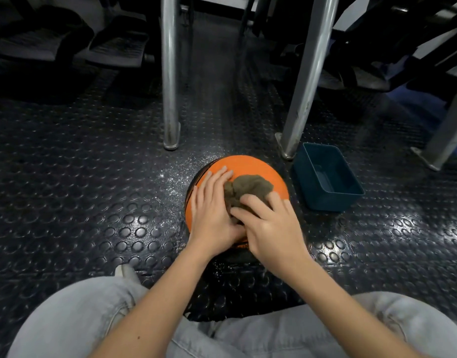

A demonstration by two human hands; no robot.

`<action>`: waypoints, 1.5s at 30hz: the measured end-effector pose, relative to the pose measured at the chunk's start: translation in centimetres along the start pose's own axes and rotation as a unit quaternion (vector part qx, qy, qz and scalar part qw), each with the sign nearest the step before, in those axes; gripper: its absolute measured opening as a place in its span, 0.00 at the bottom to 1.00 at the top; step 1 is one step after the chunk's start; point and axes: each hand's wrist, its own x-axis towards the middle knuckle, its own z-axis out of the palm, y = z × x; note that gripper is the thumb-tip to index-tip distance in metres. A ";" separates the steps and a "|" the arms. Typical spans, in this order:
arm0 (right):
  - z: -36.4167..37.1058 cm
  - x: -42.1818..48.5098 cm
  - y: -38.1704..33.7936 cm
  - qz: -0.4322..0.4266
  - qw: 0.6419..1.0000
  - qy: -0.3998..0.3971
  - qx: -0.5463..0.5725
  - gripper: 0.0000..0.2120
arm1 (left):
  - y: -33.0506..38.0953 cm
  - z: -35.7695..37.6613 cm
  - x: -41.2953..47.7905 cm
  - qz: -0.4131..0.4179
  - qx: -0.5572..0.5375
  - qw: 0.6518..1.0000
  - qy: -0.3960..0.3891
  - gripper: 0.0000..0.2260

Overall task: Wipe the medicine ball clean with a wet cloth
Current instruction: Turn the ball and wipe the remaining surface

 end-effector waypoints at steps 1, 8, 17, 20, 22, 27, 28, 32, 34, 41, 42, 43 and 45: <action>0.0 0.1 0.1 -0.003 1.000 0.003 0.012 0.15 | -0.1 0.0 0.0 0.002 -0.001 1.000 -0.003 0.41; 1.9 6.1 5.6 0.175 0.980 -0.018 0.090 0.13 | -0.2 -0.3 0.8 -0.002 0.019 0.998 -0.054 0.50; 2.1 2.9 6.6 0.280 0.943 0.044 0.176 0.13 | -0.1 0.2 0.4 0.024 0.013 0.998 -0.051 0.48; 1.0 0.7 2.7 0.130 0.980 0.063 0.134 0.14 | -0.4 0.2 0.7 0.010 0.005 1.000 -0.028 0.47; 0.9 0.6 2.6 0.079 0.986 0.054 0.135 0.14 | -0.6 0.0 1.0 0.003 -0.002 1.000 -0.025 0.48; 3.3 3.8 8.3 0.264 0.943 0.021 0.202 0.13 | -0.9 -0.5 1.7 -0.011 -0.012 0.999 -0.052 0.50; 3.7 4.2 9.1 0.313 0.920 0.010 0.236 0.12 | -0.9 -0.5 1.8 -0.014 -0.015 0.998 -0.052 0.50; 3.5 3.9 8.5 0.333 0.907 0.013 0.256 0.13 | -1.3 -0.9 2.3 -0.029 -0.030 0.998 -0.047 0.50; 2.8 2.9 7.1 0.277 0.928 0.029 0.248 0.13 | -1.8 -1.3 2.8 -0.043 -0.037 0.997 -0.050 0.50; 3.3 2.8 8.0 0.280 0.911 0.020 0.301 0.14 | -3.0 -2.3 5.4 -0.102 -0.095 0.989 -0.044 0.47; 3.5 3.0 8.7 0.307 0.892 0.015 0.331 0.14 | -3.1 -2.2 5.7 -0.105 -0.099 0.989 -0.038 0.45; 3.8 3.1 9.1 0.326 0.875 0.010 0.359 0.14 | -3.1 -2.0 5.9 -0.103 -0.098 0.989 -0.029 0.43; 4.4 3.1 9.1 0.352 0.848 0.016 0.395 0.14 | -3.1 -1.7 6.3 -0.100 -0.084 0.991 -0.011 0.39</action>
